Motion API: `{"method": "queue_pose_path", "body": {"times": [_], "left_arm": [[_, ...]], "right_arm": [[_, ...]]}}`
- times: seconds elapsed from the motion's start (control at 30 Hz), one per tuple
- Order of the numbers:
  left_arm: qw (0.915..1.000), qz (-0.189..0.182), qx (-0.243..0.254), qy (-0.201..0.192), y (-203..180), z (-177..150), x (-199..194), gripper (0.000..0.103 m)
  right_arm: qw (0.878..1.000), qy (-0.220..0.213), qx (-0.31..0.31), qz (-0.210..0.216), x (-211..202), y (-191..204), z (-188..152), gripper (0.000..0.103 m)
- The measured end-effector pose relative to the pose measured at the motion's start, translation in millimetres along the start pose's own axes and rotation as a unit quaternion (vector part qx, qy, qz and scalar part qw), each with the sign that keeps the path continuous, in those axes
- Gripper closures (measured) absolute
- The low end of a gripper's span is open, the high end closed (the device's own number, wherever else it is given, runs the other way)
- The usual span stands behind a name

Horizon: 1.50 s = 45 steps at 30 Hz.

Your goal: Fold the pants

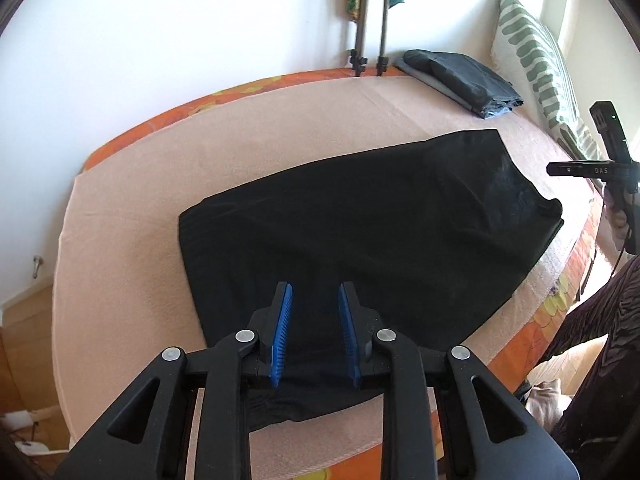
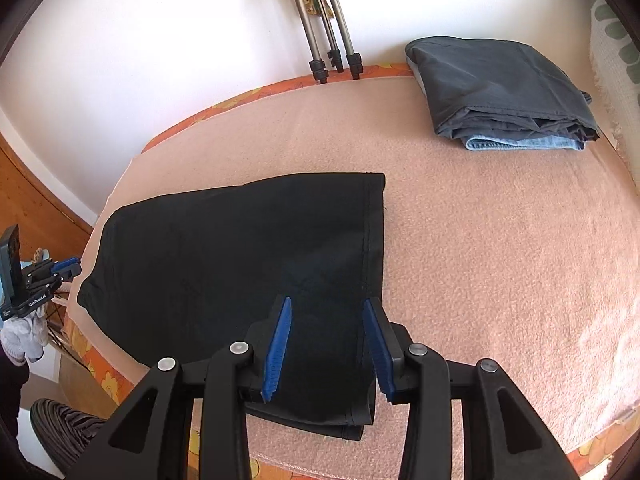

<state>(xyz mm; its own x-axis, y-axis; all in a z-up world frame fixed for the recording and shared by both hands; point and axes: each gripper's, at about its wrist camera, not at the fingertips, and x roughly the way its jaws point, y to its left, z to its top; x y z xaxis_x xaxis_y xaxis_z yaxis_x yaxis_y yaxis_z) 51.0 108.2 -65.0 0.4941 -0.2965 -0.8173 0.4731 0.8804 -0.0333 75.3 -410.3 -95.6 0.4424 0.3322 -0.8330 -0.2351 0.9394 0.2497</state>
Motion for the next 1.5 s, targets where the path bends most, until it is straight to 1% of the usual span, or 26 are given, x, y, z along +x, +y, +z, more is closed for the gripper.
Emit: {"method": "queue_pose_path", "body": {"times": [0.07, 0.13, 0.17, 0.2, 0.37, 0.43, 0.47, 0.5, 0.57, 0.63, 0.67, 0.77, 0.83, 0.9, 0.97, 1.03, 1.07, 1.13, 1.2, 1.27, 1.33, 1.37, 1.4, 1.43, 1.5], "left_arm": [[0.9993, -0.027, 0.027, -0.002, -35, 11, 6, 0.075], [0.9973, -0.051, 0.054, -0.004, -68, 20, 13, 0.072], [0.996, -0.061, 0.066, -0.004, -84, 24, 17, 0.067], [0.9945, -0.07, 0.077, -0.005, -99, 29, 20, 0.064], [0.9863, -0.109, 0.123, -0.003, -167, 46, 37, 0.064], [0.9825, -0.123, 0.14, 0.003, -194, 50, 45, 0.064], [0.9803, -0.129, 0.15, 0.005, -206, 51, 48, 0.064], [0.9775, -0.137, 0.16, 0.009, -220, 53, 52, 0.063], [0.9708, -0.147, 0.189, 0.015, -248, 55, 62, 0.063], [0.9653, -0.147, 0.215, 0.018, -273, 56, 70, 0.061], [0.9635, -0.146, 0.223, 0.019, -284, 57, 76, 0.056], [0.9582, -0.159, 0.235, 0.038, -307, 60, 94, 0.055], [0.9549, -0.146, 0.255, 0.043, -318, 59, 104, 0.055], [0.9531, -0.128, 0.271, 0.04, -326, 59, 110, 0.055], [0.9547, -0.102, 0.278, 0.032, -329, 60, 115, 0.055], [0.959, -0.084, 0.269, 0.033, -326, 63, 122, 0.055], [0.96, -0.085, 0.264, 0.038, -324, 63, 125, 0.055], [0.9592, -0.087, 0.266, 0.042, -322, 61, 127, 0.055], [0.9557, -0.094, 0.275, 0.048, -324, 57, 129, 0.055], [0.9526, -0.097, 0.286, 0.038, -325, 54, 127, 0.055], [0.952, -0.109, 0.284, 0.038, -325, 54, 128, 0.064], [0.9529, -0.116, 0.278, 0.039, -324, 56, 128, 0.079], [0.9546, -0.114, 0.273, 0.037, -322, 58, 129, 0.09], [0.9567, -0.115, 0.265, 0.035, -321, 60, 129, 0.092], [0.9629, -0.137, 0.23, 0.033, -311, 66, 130, 0.095]], "right_arm": [[1.0, 0.006, 0.01, 0.002, 0, -10, -9, 0.063], [0.999, 0.016, 0.025, 0.019, 0, -19, -18, 0.063], [0.999, 0.019, 0.032, 0.026, -1, -24, -22, 0.063], [0.999, 0.019, 0.033, 0.029, -3, -27, -25, 0.063], [0.999, 0.008, 0.031, 0.028, -14, -39, -28, 0.063], [0.999, 0.003, 0.034, 0.031, -18, -45, -27, 0.058], [0.999, -0.001, 0.034, 0.031, -20, -48, -25, 0.055], [0.999, -0.004, 0.034, 0.029, -21, -51, -23, 0.05], [0.999, -0.013, 0.04, 0.031, -24, -58, -21, 0.046], [0.998, -0.022, 0.052, 0.041, -26, -67, -19, 0.045], [0.997, -0.027, 0.061, 0.041, -28, -70, -18, 0.044], [0.996, -0.044, 0.068, 0.038, -37, -75, -17, 0.04], [0.995, -0.054, 0.066, 0.042, -43, -76, -17, 0.038], [0.994, -0.06, 0.074, 0.051, -46, -80, -17, 0.038], [0.992, -0.057, 0.087, 0.067, -47, -84, -17, 0.038], [0.991, -0.053, 0.1, 0.077, -46, -88, -17, 0.038], [0.99, -0.05, 0.104, 0.081, -45, -90, -17, 0.038], [0.988, -0.047, 0.115, 0.091, -44, -95, -17, 0.038], [0.986, -0.045, 0.128, 0.1, -42, -100, -17, 0.037], [0.983, -0.044, 0.142, 0.11, -41, -103, -16, 0.036], [0.98, -0.038, 0.154, 0.118, -37, -104, -15, 0.036], [0.98, -0.035, 0.156, 0.121, -34, -104, -15, 0.036], [0.979, -0.032, 0.156, 0.124, -32, -103, -14, 0.036], [0.979, -0.029, 0.156, 0.127, -31, -101, -14, 0.036], [0.978, -0.022, 0.159, 0.135, -26, -99, -14, 0.037]]}}
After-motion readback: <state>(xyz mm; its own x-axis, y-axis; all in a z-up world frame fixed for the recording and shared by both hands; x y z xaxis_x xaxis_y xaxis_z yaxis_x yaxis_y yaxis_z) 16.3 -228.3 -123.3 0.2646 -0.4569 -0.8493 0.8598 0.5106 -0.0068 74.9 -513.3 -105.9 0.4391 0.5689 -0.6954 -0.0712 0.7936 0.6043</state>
